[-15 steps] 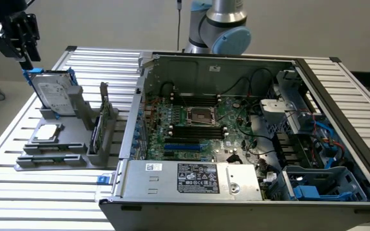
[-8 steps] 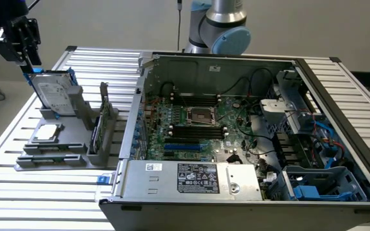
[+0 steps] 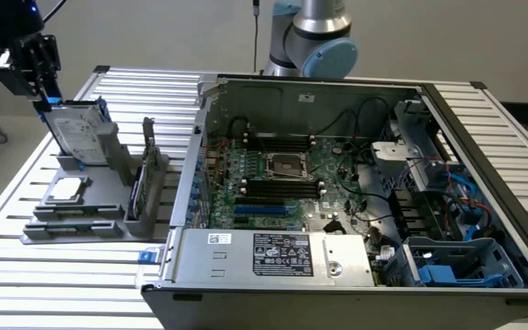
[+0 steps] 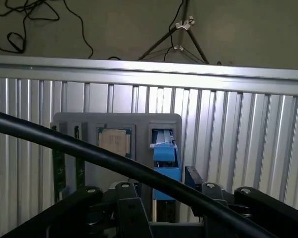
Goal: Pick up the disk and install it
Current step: 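Pick up the disk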
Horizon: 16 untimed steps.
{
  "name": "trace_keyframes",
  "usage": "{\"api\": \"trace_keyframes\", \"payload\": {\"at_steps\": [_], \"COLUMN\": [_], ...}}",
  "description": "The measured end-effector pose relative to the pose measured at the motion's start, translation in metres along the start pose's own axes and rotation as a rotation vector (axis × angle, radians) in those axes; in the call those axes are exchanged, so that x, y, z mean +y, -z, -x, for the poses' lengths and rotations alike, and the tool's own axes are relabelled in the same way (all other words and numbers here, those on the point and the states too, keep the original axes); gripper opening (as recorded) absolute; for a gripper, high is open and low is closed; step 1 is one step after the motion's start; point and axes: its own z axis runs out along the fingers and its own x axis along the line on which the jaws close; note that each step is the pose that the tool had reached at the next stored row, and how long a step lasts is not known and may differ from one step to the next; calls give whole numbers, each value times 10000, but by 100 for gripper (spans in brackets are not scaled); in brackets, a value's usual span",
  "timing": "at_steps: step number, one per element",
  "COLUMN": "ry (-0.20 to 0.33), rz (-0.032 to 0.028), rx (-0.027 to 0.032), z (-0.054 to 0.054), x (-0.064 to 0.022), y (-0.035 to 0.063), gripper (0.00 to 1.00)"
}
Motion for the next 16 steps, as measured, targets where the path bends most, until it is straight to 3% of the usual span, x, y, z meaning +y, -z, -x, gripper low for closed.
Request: {"api": "trace_keyframes", "payload": {"at_steps": [10, 14, 16], "ry": [-17, -19, -17], "rz": [-170, -177, -186], "rx": [9, 4, -31], "z": [4, 0, -3], "x": [5, 7, 5], "y": [-180, -218, -246], "gripper": [48, 48, 48]}}
